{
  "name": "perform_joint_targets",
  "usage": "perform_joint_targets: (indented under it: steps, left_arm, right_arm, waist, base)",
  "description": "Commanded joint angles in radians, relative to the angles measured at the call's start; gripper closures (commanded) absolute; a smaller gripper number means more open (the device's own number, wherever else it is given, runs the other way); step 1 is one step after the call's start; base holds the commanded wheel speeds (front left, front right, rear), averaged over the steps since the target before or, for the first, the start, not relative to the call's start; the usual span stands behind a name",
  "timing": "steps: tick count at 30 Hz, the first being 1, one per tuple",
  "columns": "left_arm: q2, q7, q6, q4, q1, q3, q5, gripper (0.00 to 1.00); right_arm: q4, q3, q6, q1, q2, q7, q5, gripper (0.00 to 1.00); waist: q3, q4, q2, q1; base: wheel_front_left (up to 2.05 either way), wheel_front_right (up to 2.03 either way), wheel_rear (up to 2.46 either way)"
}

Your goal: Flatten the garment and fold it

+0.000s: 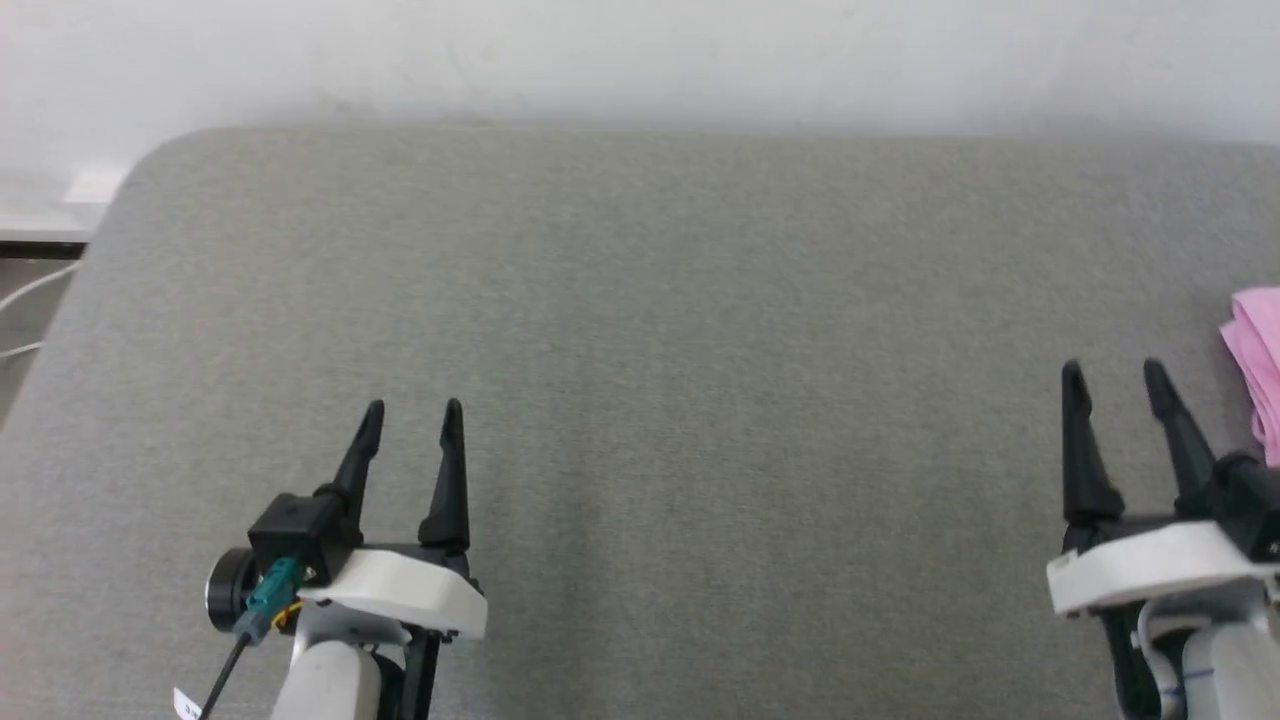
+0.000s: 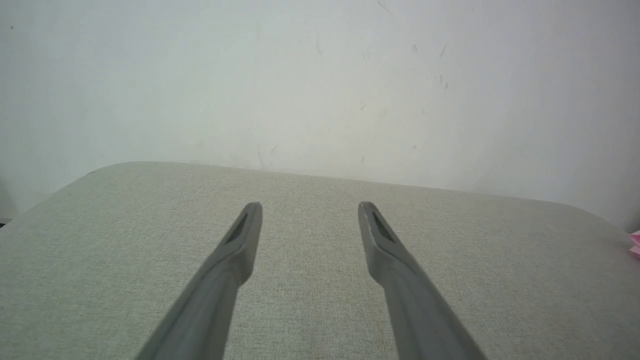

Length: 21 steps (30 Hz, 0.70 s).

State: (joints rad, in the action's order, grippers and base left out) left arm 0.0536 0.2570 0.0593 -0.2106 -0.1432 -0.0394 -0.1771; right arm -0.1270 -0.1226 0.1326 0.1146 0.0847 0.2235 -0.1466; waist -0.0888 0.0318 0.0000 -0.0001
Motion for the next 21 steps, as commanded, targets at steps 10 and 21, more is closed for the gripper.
perform_joint_targets:
  steps: [10,21]
  left_arm:
    - [-0.003,0.005,-0.026,0.008,0.071,-0.036,-0.018,0.00]
    - [-0.003,0.005,-0.042,0.026,0.120,-0.049,-0.022,0.00]
  right_arm:
    - [0.037,-0.005,-0.002,-0.145,-0.034,0.001,-0.036,0.00]
    - [0.022,0.022,-0.002,-0.166,-0.034,0.013,-0.051,0.00]
  waist:
    - [0.075,0.050,0.0000,0.0001]
    - [0.086,0.032,0.0000,0.0001]
  base:
    - [0.00,0.00,0.00]
    - [0.00,0.00,0.00]
